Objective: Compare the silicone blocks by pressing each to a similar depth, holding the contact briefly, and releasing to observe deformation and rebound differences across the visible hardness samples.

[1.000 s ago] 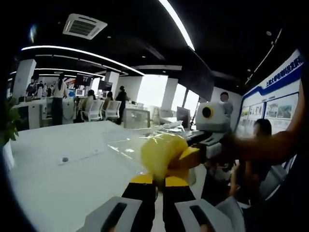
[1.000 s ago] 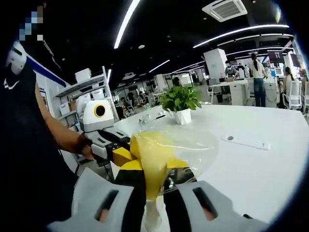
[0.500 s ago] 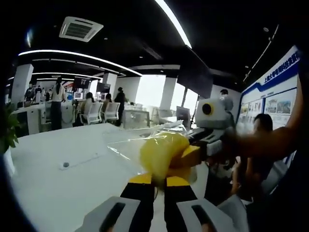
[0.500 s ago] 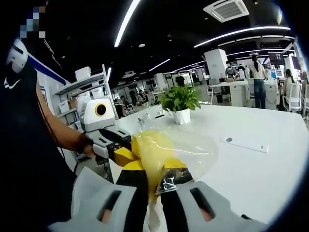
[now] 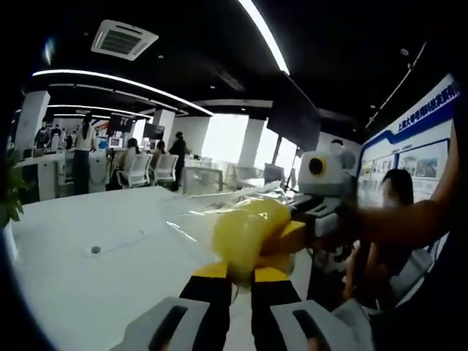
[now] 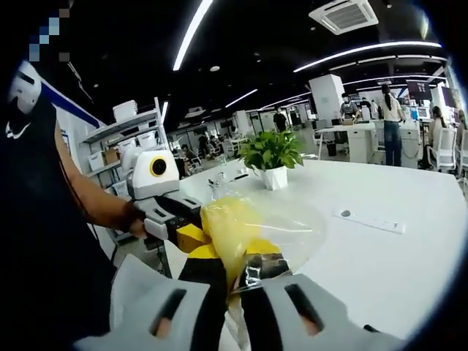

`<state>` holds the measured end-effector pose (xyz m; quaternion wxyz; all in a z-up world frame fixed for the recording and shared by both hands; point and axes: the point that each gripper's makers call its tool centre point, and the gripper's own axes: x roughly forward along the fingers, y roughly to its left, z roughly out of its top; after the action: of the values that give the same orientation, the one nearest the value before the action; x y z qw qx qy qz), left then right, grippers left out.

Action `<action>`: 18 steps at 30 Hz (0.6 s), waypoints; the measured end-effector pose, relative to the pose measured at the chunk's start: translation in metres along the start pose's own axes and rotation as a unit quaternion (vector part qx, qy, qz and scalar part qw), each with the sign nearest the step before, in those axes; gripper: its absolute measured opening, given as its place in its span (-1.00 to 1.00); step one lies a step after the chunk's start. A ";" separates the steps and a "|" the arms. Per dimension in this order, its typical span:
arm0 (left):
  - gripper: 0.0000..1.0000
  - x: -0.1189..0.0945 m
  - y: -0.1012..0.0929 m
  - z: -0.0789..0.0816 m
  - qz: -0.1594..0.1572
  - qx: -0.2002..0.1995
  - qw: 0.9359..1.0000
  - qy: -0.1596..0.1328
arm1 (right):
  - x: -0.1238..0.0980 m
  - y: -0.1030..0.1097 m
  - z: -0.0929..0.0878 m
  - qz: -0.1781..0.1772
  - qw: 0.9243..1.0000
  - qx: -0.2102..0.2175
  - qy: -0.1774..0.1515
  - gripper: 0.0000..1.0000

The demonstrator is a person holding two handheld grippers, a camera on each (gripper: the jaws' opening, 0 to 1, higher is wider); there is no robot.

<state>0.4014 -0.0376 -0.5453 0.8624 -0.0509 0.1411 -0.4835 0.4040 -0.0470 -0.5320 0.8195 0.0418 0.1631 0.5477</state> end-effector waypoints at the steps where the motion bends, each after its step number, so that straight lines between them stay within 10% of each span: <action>1: -0.86 -0.002 -0.001 0.000 -0.001 -0.007 1.000 0.001 | 0.000 0.001 0.000 0.001 1.000 0.000 0.001 -0.99; 18: -0.95 -0.013 -0.006 0.004 0.018 -0.015 1.000 0.001 | 0.003 0.011 0.003 0.034 0.999 0.016 -0.003 -1.00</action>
<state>0.3914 -0.0297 -0.5377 0.8697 -0.0607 0.1502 -0.4663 0.3968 -0.0396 -0.5270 0.8004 0.0619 0.1674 0.5723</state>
